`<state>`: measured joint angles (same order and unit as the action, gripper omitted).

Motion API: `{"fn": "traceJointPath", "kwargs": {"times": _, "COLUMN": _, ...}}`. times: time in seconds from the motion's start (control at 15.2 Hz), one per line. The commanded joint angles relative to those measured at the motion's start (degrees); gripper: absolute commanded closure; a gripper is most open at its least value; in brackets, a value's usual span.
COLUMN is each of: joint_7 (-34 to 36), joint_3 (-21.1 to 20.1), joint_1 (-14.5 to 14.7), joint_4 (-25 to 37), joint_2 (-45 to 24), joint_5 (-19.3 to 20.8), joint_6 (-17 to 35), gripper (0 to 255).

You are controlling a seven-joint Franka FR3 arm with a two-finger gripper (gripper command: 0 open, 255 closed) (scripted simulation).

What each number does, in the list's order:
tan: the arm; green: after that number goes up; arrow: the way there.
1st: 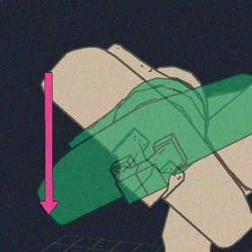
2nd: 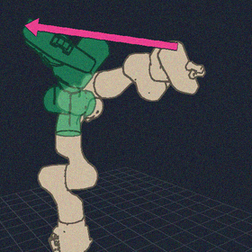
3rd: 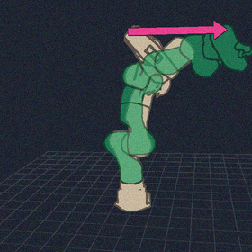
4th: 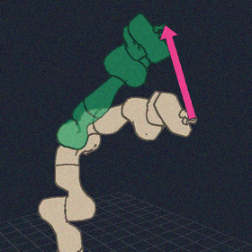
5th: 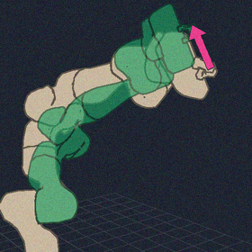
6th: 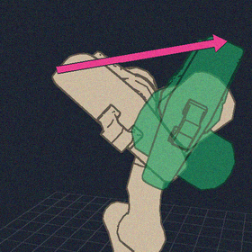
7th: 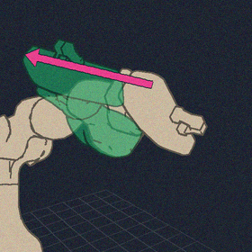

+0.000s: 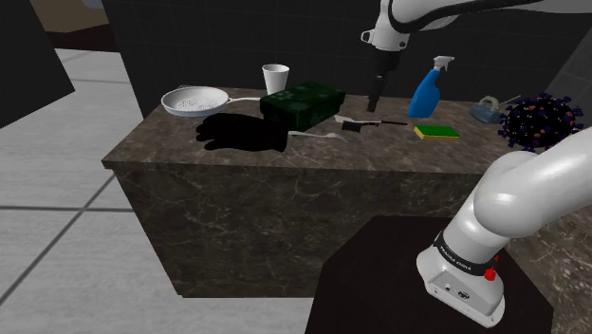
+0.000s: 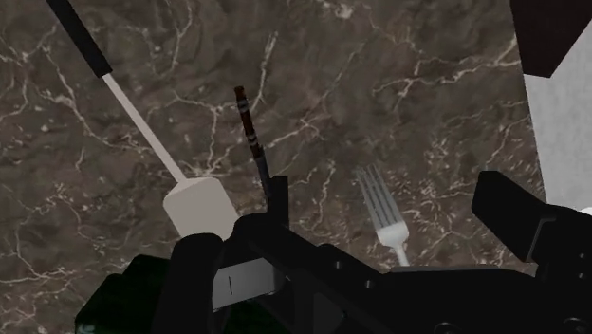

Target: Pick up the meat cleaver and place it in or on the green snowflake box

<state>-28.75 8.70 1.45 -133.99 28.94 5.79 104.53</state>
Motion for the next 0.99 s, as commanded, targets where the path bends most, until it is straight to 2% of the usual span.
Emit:
{"fn": "traceJointPath", "kwargs": {"times": 0.0, "joint_7": -4.20, "joint_3": 2.02, "joint_1": 0.19, "joint_4": 1.43, "joint_2": -4.40, "joint_5": 0.30, "joint_6": 1.68, "gripper": 0}}
{"fn": "traceJointPath", "kwargs": {"times": 0.33, "joint_7": -14.39, "joint_3": 6.16, "joint_1": 0.44, "joint_4": 6.45, "joint_2": -15.93, "joint_5": -0.17, "joint_6": 4.78, "gripper": 0}}
{"fn": "traceJointPath", "kwargs": {"times": 0.92, "joint_7": -15.22, "joint_3": 6.73, "joint_1": 0.20, "joint_4": 2.20, "joint_2": -18.11, "joint_5": -0.25, "joint_6": 10.95, "gripper": 0}}
